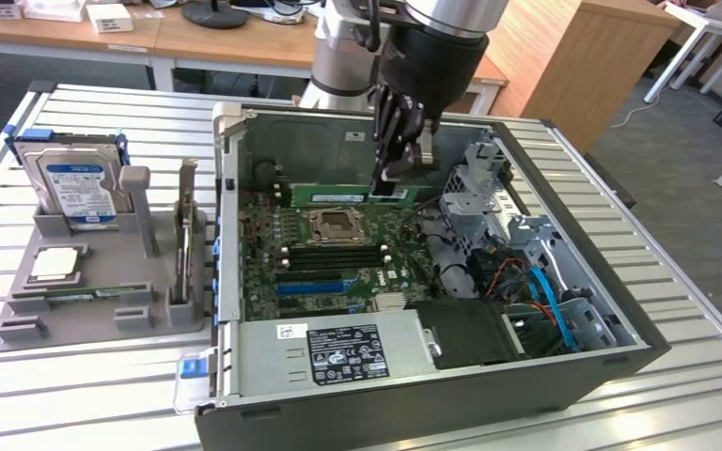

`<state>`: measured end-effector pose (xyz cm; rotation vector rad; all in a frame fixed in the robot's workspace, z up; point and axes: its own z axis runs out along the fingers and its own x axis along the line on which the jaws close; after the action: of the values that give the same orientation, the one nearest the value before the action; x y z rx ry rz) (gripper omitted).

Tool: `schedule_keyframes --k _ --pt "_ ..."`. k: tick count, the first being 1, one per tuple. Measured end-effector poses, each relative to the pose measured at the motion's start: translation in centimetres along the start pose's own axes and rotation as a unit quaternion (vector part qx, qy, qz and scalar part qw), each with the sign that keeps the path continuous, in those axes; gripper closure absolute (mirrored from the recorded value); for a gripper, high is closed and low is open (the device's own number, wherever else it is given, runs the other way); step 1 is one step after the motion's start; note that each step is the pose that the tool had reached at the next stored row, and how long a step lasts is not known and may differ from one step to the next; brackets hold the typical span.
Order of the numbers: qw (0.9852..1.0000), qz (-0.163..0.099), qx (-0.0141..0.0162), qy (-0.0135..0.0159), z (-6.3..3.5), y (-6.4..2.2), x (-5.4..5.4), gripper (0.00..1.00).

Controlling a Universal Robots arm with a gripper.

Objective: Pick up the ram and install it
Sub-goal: 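Pick up the ram and move it above insertion slot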

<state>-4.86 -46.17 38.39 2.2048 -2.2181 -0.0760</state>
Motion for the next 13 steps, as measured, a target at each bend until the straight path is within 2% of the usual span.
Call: schedule_keyframes --k 13 --pt "1.0 0.006 0.0001 -0.0003 0.5 0.0 -2.5 0.88"
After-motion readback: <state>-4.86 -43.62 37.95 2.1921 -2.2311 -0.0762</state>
